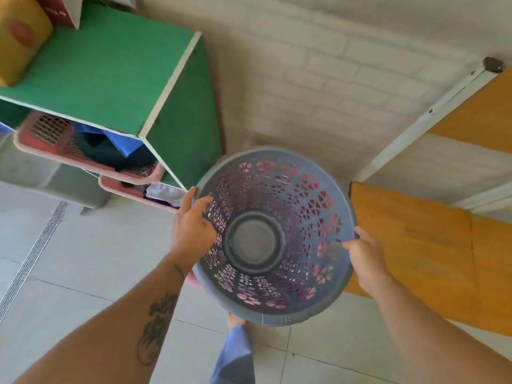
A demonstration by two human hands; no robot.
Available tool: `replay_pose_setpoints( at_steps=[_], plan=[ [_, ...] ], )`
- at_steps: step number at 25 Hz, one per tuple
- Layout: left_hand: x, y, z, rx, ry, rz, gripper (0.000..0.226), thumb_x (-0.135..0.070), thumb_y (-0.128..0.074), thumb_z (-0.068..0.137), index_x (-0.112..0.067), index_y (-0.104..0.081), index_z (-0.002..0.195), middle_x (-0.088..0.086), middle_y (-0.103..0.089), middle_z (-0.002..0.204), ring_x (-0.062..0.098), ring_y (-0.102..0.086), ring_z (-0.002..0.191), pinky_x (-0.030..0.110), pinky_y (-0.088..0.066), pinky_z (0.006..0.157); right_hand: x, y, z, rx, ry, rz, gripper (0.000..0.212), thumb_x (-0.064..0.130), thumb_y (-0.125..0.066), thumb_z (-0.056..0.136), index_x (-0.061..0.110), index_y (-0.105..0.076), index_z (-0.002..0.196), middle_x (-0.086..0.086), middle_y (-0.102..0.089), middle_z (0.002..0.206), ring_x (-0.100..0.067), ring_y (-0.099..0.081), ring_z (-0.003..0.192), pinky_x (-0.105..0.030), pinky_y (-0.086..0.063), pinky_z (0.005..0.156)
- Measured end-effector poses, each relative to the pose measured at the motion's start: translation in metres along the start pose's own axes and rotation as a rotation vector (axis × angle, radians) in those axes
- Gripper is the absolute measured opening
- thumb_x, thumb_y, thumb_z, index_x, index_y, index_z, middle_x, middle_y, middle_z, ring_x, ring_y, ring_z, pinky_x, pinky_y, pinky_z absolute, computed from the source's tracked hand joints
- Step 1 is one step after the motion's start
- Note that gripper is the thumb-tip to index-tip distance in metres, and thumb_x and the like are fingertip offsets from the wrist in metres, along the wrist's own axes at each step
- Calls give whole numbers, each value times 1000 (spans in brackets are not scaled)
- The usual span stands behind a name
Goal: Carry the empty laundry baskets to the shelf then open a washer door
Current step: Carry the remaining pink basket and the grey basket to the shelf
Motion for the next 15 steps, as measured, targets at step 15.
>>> replay_pose_setpoints(
  at_steps=[15],
  plan=[
    [-82, -46, -9, 252, 153, -62, 48, -20, -52, 84, -25, -56, 132, 1, -63, 126, 21, -63, 78, 32, -55, 71, -14, 40, -13, 160, 82, 2, 51, 19, -60, 87, 17, -52, 137, -3, -49, 145, -22, -46, 131, -48, -37, 110]
  ],
)
Point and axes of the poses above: each hand's wrist, its own z-axis towards the middle knuckle, its own y-axis out of the back of the hand, x = y × z, the point moved 9 cm from there along z, towards the middle knuckle
